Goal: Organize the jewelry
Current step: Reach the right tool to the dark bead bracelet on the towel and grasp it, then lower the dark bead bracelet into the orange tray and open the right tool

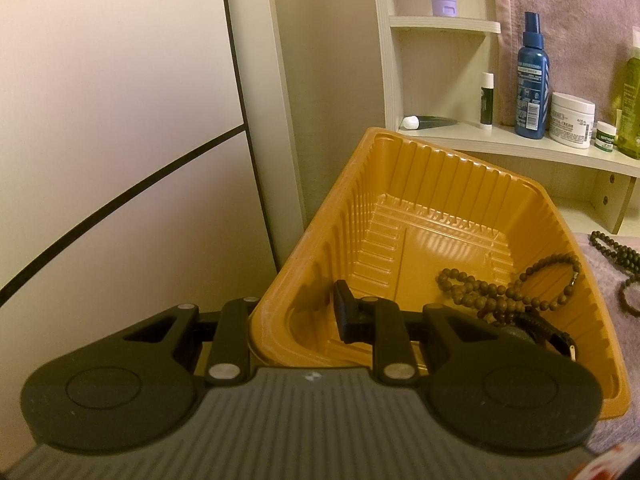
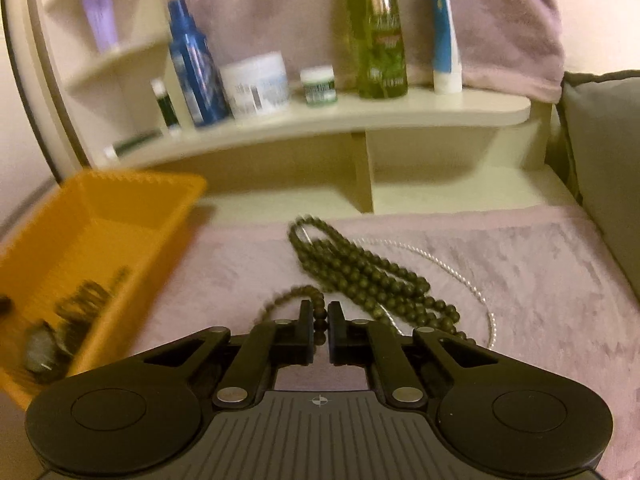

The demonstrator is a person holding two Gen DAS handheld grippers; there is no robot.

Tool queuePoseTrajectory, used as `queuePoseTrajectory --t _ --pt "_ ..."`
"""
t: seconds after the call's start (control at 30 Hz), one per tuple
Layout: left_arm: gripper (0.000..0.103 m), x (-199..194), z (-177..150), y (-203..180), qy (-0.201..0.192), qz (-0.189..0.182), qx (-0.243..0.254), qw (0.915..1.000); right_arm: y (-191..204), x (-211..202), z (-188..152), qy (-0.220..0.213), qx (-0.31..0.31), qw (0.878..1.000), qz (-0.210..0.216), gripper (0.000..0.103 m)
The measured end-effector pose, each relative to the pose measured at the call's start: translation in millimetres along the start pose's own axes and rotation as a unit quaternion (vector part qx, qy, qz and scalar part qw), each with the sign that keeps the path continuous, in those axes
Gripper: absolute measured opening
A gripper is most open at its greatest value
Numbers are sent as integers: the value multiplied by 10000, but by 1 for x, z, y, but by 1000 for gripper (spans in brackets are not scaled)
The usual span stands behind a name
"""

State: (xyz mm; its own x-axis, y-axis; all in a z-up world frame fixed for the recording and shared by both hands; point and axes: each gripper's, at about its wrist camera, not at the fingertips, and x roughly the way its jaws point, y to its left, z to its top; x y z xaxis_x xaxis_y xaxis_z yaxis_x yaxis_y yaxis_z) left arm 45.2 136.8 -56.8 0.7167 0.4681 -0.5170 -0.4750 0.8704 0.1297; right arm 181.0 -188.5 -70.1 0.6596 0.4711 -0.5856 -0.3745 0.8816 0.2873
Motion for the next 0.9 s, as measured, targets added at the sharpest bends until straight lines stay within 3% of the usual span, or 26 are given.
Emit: queuePoseTrajectory --t 0.27,0.43,0.6,0.77,0.87,0.9 --pt "22 -2 0 1 -12 -23 -21 10000 17 -29 29 -405 273 9972 561 7" --pt "22 -2 0 1 -12 -26 -35 10000 44 -30 40 -443 516 9894 1284 7" --pt "22 -2 0 2 -9 -39 -59 10000 85 -15 44 -302 497 9772 2044 7" --pt "22 -3 1 2 -13 -57 -99 9999 122 9 38 -113 606 9528 2973 7" --pt "22 -3 1 3 -8 -68 -104 9999 140 26 32 258 327 9542 2964 9" --pt "22 -3 1 3 -5 -70 -108 9999 142 28 29 303 226 9562 2902 15"
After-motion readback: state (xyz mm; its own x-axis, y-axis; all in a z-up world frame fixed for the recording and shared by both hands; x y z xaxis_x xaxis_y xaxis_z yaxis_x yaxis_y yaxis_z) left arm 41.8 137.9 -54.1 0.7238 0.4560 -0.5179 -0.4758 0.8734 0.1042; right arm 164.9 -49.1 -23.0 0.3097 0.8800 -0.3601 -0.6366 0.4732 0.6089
